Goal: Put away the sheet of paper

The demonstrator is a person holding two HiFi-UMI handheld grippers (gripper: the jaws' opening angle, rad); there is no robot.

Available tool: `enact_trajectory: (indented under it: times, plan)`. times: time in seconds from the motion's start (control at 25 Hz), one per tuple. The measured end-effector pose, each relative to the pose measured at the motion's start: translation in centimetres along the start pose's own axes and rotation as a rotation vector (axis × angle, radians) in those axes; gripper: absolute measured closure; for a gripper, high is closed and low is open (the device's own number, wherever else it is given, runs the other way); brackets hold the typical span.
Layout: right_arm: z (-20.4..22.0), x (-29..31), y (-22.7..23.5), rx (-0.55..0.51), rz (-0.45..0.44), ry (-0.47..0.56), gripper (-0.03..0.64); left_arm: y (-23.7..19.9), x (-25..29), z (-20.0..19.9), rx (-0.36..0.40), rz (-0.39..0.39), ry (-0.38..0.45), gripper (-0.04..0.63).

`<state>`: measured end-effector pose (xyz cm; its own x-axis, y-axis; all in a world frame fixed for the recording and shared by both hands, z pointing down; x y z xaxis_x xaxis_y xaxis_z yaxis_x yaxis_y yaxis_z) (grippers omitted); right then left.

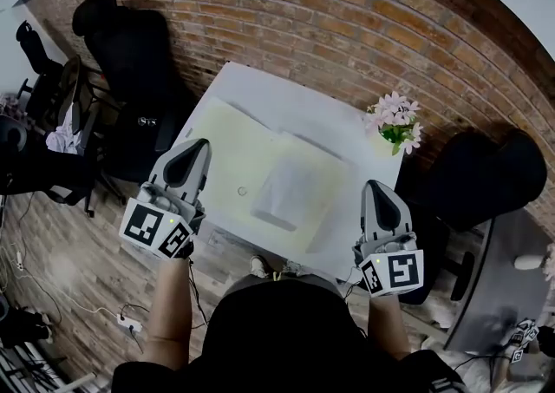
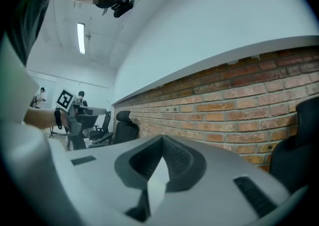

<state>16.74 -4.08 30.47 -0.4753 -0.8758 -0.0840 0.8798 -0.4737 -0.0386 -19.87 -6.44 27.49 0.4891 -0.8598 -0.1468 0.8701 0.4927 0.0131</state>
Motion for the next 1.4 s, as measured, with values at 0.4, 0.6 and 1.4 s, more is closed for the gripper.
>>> enact_trajectory:
  times: [0.4, 0.6, 1.4]
  plan:
    - [-1.9, -1.0, 3.3, -0.040, 0.105, 0.026, 0.603, 2.6, -5.7, -6.9, 0.119, -0.084, 0.187, 0.569]
    - [-2.6, -1.0, 3.8, -0.049, 0.119, 0.030, 0.603, 4.4, -7.5, -6.7, 0.153, -0.093, 0.174, 0.569]
    - [-2.2, -2.0, 4.4, -0.044, 0.124, 0.025, 0.603, 5.7, -5.3, -5.3, 0.118, -0.056, 0.206, 0.569]
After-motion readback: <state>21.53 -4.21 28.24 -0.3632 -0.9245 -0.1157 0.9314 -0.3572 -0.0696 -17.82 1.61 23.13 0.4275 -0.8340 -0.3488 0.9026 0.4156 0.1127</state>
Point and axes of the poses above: the fingertips, and each gripper's own axes: x forward along the fingers, y to its right, z out of its underside, the point moved 8 cm from there along -x, backward along the fingers, and after that the axes turned 6 degrees about y, right-handed, at the moved point
